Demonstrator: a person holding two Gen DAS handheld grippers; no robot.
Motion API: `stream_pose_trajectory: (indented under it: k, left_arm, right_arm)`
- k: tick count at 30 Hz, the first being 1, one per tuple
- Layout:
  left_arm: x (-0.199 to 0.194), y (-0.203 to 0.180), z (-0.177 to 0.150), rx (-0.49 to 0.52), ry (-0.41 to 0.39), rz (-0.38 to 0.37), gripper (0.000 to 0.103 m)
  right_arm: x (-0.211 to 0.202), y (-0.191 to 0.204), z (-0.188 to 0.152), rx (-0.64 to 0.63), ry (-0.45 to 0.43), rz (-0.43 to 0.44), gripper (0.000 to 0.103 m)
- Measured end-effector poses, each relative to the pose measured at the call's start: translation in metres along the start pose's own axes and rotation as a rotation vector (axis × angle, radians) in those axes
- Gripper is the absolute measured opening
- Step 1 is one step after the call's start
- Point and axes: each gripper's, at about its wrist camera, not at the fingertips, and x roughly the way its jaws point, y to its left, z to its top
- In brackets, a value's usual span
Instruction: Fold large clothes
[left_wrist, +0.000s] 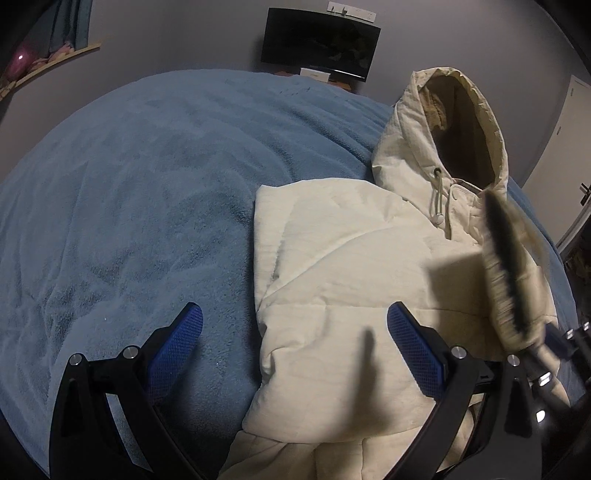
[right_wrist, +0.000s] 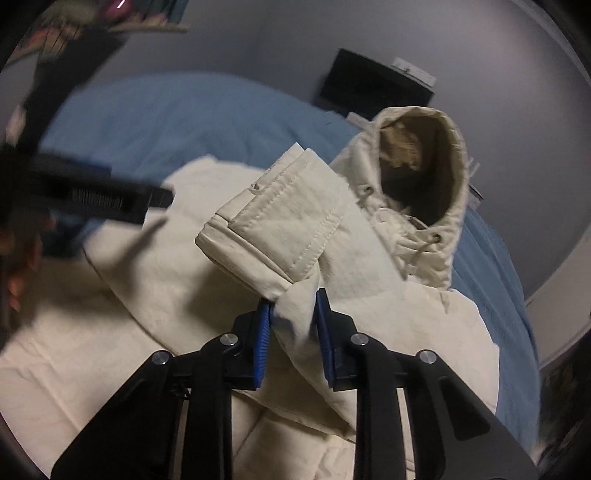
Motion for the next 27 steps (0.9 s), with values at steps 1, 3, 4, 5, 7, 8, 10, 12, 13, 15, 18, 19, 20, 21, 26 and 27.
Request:
stream_pose_trajectory:
  k: [1, 3, 4, 5, 7, 8, 10, 12, 13, 15, 18, 19, 20, 21, 26, 27]
  left_arm:
    - [-0.001, -0.002, 0.0, 0.006, -0.004, -0.008, 0.096]
    - [-0.002, -0.005, 0.0, 0.015, -0.007, -0.026, 0.096]
    - [-0.003, -0.006, -0.002, 0.022, -0.008, -0.034, 0.096]
    - [-0.004, -0.009, -0.002, 0.033, -0.008, -0.036, 0.096]
    - [-0.005, -0.014, -0.004, 0.056, -0.009, -0.037, 0.096]
    - [-0.005, -0.015, -0.004, 0.063, -0.01, -0.037, 0.096]
    - [-0.005, -0.018, -0.004, 0.074, -0.01, -0.039, 0.096]
    - [-0.004, -0.02, -0.005, 0.08, -0.006, -0.038, 0.096]
    - [-0.003, -0.021, -0.006, 0.083, -0.002, -0.037, 0.096]
    - [-0.001, -0.022, -0.007, 0.09, 0.007, -0.036, 0.096]
    - [0.001, -0.025, -0.008, 0.102, 0.018, -0.036, 0.096]
    - [0.002, -0.026, -0.008, 0.105, 0.021, -0.035, 0.096]
    - [0.003, -0.026, -0.008, 0.108, 0.022, -0.034, 0.096]
    - [0.003, -0.027, -0.008, 0.11, 0.025, -0.034, 0.096]
    - [0.007, -0.03, -0.01, 0.125, 0.042, -0.033, 0.096]
    - [0.008, -0.031, -0.01, 0.13, 0.046, -0.031, 0.096]
  right_arm:
    - [-0.005, -0.009, 0.0, 0.033, -0.006, -0.001, 0.021]
    - [-0.013, -0.025, 0.001, 0.083, -0.012, -0.007, 0.021]
    - [-0.018, -0.037, 0.0, 0.121, -0.018, -0.014, 0.021]
    - [-0.021, -0.046, -0.001, 0.151, -0.019, -0.019, 0.021]
    - [-0.028, -0.066, -0.006, 0.218, -0.02, -0.036, 0.021]
    - [-0.031, -0.079, -0.01, 0.257, -0.017, -0.046, 0.021]
    - [-0.035, -0.102, -0.02, 0.337, -0.003, -0.057, 0.021]
    - [-0.034, -0.122, -0.033, 0.411, 0.018, -0.062, 0.021]
    - [-0.032, -0.133, -0.043, 0.46, 0.039, -0.065, 0.021]
    - [-0.022, -0.155, -0.061, 0.539, 0.079, -0.062, 0.021]
    - [-0.002, -0.185, -0.096, 0.711, 0.154, 0.012, 0.021]
    - [0.003, -0.19, -0.105, 0.759, 0.17, 0.041, 0.021]
    - [0.008, -0.195, -0.113, 0.807, 0.183, 0.07, 0.021]
    - [0.013, -0.201, -0.124, 0.87, 0.195, 0.107, 0.022]
    - [0.014, -0.214, -0.141, 0.986, 0.188, 0.161, 0.054]
    - [0.011, -0.215, -0.14, 0.993, 0.172, 0.161, 0.057]
